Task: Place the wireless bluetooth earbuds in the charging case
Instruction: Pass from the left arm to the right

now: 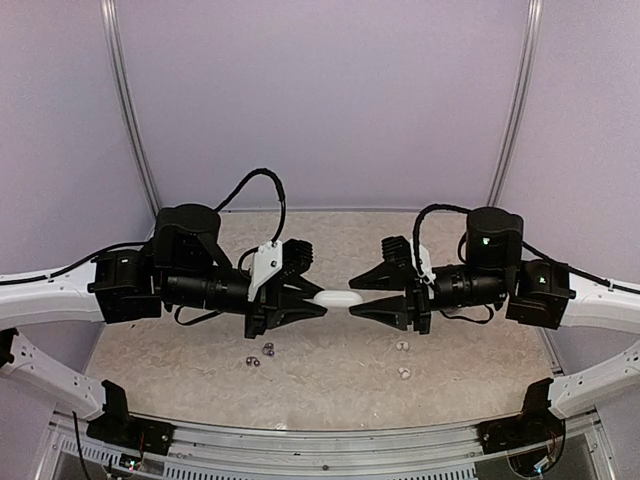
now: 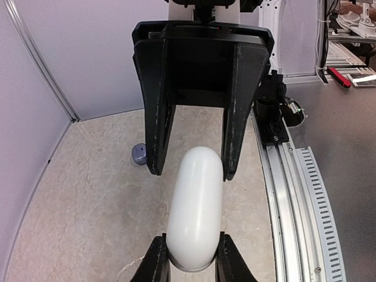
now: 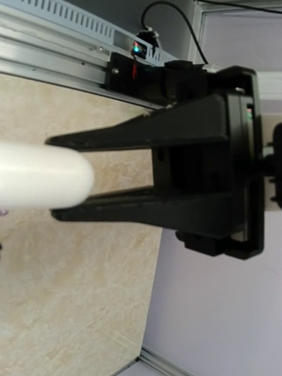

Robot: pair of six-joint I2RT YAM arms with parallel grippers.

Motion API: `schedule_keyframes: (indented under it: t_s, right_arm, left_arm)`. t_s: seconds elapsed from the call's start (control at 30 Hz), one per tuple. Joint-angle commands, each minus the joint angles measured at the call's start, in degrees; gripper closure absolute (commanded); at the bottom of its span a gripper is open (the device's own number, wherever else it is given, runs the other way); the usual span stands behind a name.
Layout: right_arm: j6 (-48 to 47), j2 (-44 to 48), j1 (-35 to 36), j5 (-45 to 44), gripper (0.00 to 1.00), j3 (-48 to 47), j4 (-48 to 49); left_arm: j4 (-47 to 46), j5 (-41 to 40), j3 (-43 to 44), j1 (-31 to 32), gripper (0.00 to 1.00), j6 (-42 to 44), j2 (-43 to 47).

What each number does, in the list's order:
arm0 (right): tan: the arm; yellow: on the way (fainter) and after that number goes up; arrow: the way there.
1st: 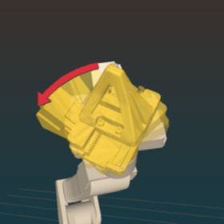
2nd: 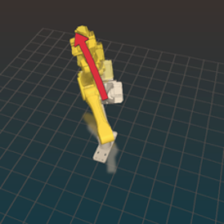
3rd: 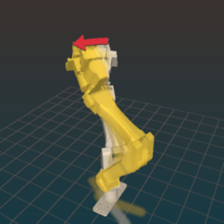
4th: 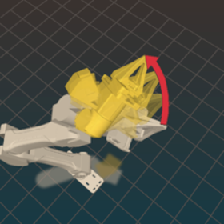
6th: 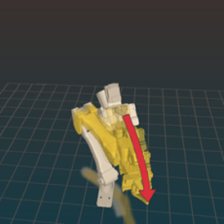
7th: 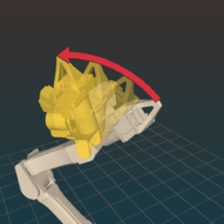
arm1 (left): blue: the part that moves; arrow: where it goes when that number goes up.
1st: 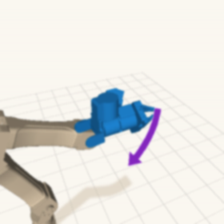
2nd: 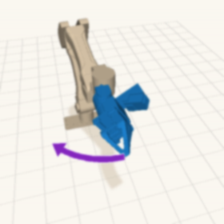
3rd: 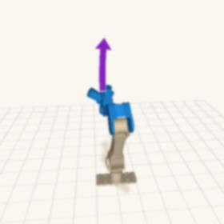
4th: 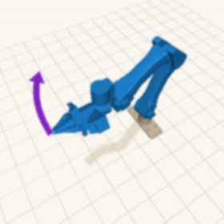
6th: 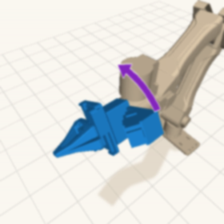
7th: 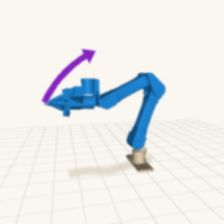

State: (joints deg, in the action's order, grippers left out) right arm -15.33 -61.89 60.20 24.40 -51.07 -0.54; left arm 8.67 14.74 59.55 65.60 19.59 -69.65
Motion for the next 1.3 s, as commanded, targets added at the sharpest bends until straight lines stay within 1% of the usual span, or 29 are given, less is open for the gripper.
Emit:
schedule_keyframes:
  t_s: [0.0, 0.17, 0.3, 0.37, 0.4, 0.5, 0.53, 0.57, 0.63, 0.73, 0.87, 0.97, 1.03, 1.27]
  right_arm:
    - [-0.6, -0.62, 0.0, -0.23, 0.62, -1.84, -2.25]
    - [-0.74, -0.88, 0.0, 0.02, 0.64, -1.88, -2.36]
    - [-0.86, -1.19, -0.01, -0.06, 0.74, -1.92, -2.73]
    - [-0.84, -1.24, 0.0, -0.17, 0.81, -1.78, -2.56]
    - [-0.65, -1.03, -0.07, -0.29, 0.84, -1.55, -2.16]
    - [0.37, 0.34, -0.08, -0.85, 0.88, 0.17, 0.33]
    - [0.81, 0.85, -0.08, -1.11, 0.89, 0.95, 2.17]
    - [1.21, 1.53, -0.16, -1.28, 0.89, 1.56, 3.59]
    - [2.1, 2.68, -0.36, -1.09, 0.89, 2.88, 7.21]
    - [3.75, 3.48, -0.35, 0.48, 0.9, 4.94, 13.46]
    - [6.13, 3.09, -0.35, 3.7, 0.91, 7.1, 22.15]
    - [8.16, 2.34, -0.36, 5.69, 0.92, 7.62, 26.1]
    - [8.6, 2.11, -0.35, 6.48, 0.93, 8.11, 27.5]
    - [8.87, 1.95, -0.31, 7.33, 0.93, 8.51, 28.13]
  left_arm:
    - [0.08, 1.29, 2.23, -0.25, 0.9, 0.44, -0.73]
    - [0.26, 1.16, 2.66, -0.19, 0.9, 0.84, -1.19]
    - [0.14, 0.83, 2.73, -0.17, 0.89, 0.88, -1.19]
    - [-0.26, 0.39, 2.49, -0.17, 0.86, 0.84, -1.19]
    - [-0.87, 0.12, 1.96, -0.16, 0.79, 0.5, -1.06]
    - [-4.62, -0.51, -0.95, -0.55, 0.51, -0.43, 0.78]
    - [-6.38, -0.33, -2.26, -0.87, 0.44, -0.96, 1.59]
    - [-7.92, -0.06, -3.7, -1.32, 0.4, -1.75, 2.74]
    - [-13.67, 0.83, -6.94, -2.69, 0.37, -3.33, 5.5]
    - [-22.32, 3.01, -12.36, -3.28, 0.36, -6.69, 9.17]
    - [-32.54, 4.89, -16.42, -3.22, 0.38, -11.29, 9.73]
    - [-36.13, 4.59, -16.43, -1.83, 0.4, -12.88, 7.49]
    - [-36.96, 4.32, -15.69, -0.37, 0.4, -12.18, 5.66]
    - [-42.29, 4.76, -13.88, 1.39, 0.48, -14.13, -0.43]
